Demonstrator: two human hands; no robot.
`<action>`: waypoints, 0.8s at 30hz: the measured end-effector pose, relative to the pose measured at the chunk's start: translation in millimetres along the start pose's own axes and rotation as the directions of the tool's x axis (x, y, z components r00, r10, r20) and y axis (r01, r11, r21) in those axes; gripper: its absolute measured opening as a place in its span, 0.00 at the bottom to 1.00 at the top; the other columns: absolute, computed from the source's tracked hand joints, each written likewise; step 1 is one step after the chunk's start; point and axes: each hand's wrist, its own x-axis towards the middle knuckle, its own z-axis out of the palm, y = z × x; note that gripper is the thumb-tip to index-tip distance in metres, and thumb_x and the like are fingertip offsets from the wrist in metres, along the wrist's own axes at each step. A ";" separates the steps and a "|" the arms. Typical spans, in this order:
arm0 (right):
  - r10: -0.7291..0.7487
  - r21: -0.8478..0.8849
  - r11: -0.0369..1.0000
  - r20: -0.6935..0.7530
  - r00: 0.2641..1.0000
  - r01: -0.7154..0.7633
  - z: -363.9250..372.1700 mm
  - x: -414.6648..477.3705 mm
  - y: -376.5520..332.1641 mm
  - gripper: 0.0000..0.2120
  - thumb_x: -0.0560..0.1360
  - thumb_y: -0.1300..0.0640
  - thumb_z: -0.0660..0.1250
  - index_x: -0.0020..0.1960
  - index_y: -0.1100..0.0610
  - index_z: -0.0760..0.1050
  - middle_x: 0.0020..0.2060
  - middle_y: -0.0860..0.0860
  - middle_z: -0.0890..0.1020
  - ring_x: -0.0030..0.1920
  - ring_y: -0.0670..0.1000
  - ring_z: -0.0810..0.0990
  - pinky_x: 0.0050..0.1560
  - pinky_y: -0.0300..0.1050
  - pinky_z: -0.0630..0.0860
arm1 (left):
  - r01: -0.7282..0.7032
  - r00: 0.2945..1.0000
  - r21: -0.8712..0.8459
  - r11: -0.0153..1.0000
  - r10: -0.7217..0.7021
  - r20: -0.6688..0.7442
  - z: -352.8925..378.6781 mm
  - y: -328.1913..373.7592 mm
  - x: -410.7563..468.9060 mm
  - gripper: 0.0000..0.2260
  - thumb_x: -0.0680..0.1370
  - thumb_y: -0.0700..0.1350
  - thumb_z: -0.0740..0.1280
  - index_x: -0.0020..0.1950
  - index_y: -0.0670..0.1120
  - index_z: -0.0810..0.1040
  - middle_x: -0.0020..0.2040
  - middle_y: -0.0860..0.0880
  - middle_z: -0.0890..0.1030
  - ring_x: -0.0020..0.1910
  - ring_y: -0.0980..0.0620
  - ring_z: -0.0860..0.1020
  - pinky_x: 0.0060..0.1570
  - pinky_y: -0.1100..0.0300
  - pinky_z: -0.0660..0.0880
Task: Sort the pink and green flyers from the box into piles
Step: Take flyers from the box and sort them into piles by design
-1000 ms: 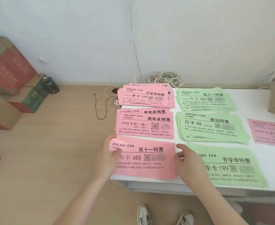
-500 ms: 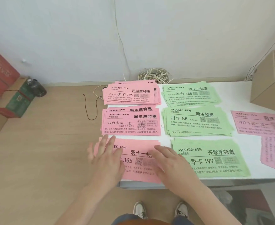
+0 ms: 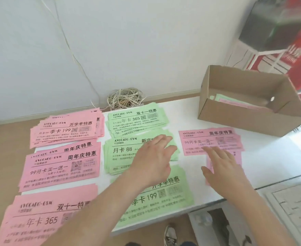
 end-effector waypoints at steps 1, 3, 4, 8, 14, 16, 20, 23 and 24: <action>0.037 0.003 0.999 0.009 0.999 -0.037 -1.8 4.7 14.6 0.29 0.78 0.51 0.60 0.76 0.47 0.54 0.74 0.47 0.60 0.74 0.53 0.56 0.65 0.54 0.68 | -0.031 0.998 0.047 0.998 0.028 0.065 5.4 14.5 23.5 0.26 0.77 0.45 0.61 0.75 0.49 0.61 0.78 0.47 0.54 0.77 0.49 0.50 0.74 0.53 0.50; 0.075 0.007 0.997 0.040 0.996 -0.075 -1.1 13.5 35.0 0.30 0.78 0.52 0.60 0.76 0.48 0.52 0.75 0.49 0.58 0.75 0.54 0.55 0.66 0.57 0.68 | -0.080 0.986 0.119 0.990 0.061 0.157 20.6 32.2 58.5 0.28 0.76 0.43 0.62 0.75 0.48 0.59 0.78 0.44 0.52 0.77 0.47 0.49 0.75 0.50 0.50; 0.083 0.005 0.997 0.061 0.995 -0.083 -0.6 17.5 44.9 0.31 0.78 0.52 0.60 0.77 0.48 0.50 0.76 0.50 0.58 0.74 0.55 0.56 0.65 0.58 0.69 | -0.097 0.978 0.141 0.985 0.067 0.200 28.0 39.4 72.7 0.28 0.75 0.42 0.62 0.75 0.47 0.60 0.78 0.43 0.52 0.77 0.45 0.49 0.75 0.49 0.50; 0.064 -0.019 0.998 0.074 0.995 -0.063 2.1 27.8 68.7 0.34 0.77 0.53 0.58 0.77 0.48 0.44 0.72 0.52 0.62 0.62 0.55 0.71 0.56 0.51 0.74 | -0.089 0.960 0.160 0.983 0.041 0.278 47.6 53.3 104.9 0.27 0.74 0.38 0.62 0.73 0.46 0.62 0.74 0.40 0.60 0.73 0.42 0.60 0.70 0.51 0.60; 0.020 0.035 0.999 -0.002 1.000 -0.020 2.0 32.8 81.6 0.39 0.75 0.55 0.63 0.76 0.45 0.43 0.69 0.48 0.65 0.55 0.52 0.75 0.44 0.42 0.74 | -0.114 0.984 0.162 0.980 0.089 0.155 55.8 52.4 120.5 0.20 0.74 0.34 0.61 0.66 0.46 0.68 0.54 0.46 0.75 0.52 0.43 0.75 0.37 0.55 0.64; 0.064 0.078 0.995 0.010 0.998 -0.065 -1.6 37.3 88.2 0.39 0.74 0.57 0.65 0.76 0.42 0.46 0.72 0.49 0.60 0.58 0.53 0.75 0.44 0.44 0.75 | -0.137 0.985 0.194 0.971 0.112 0.135 56.6 51.2 122.4 0.17 0.75 0.35 0.59 0.62 0.46 0.70 0.52 0.46 0.75 0.50 0.44 0.76 0.38 0.56 0.63; 0.011 0.037 0.999 -0.340 0.940 0.001 -12.6 46.0 104.9 0.18 0.73 0.58 0.71 0.61 0.46 0.78 0.61 0.50 0.78 0.54 0.59 0.73 0.43 0.50 0.78 | -0.149 0.985 0.062 0.987 0.153 -0.080 58.5 48.9 123.1 0.11 0.72 0.35 0.64 0.50 0.46 0.80 0.41 0.49 0.82 0.39 0.44 0.79 0.41 0.57 0.70; 0.010 0.009 1.000 -0.546 0.838 -0.006 -22.5 42.7 127.6 0.03 0.70 0.62 0.74 0.41 0.55 0.85 0.41 0.51 0.85 0.47 0.64 0.75 0.38 0.49 0.76 | -0.191 0.903 -0.060 0.980 0.151 -0.402 50.7 56.7 116.8 0.12 0.73 0.36 0.66 0.54 0.45 0.79 0.51 0.47 0.82 0.50 0.45 0.78 0.57 0.49 0.73; 0.039 0.012 0.999 -0.567 0.823 -0.039 -26.2 39.6 134.2 0.02 0.70 0.63 0.74 0.40 0.57 0.84 0.37 0.51 0.84 0.46 0.63 0.75 0.36 0.49 0.75 | -0.203 0.872 -0.033 0.979 0.165 -0.461 45.3 62.0 111.3 0.14 0.74 0.37 0.66 0.59 0.45 0.77 0.56 0.45 0.79 0.56 0.44 0.75 0.60 0.48 0.70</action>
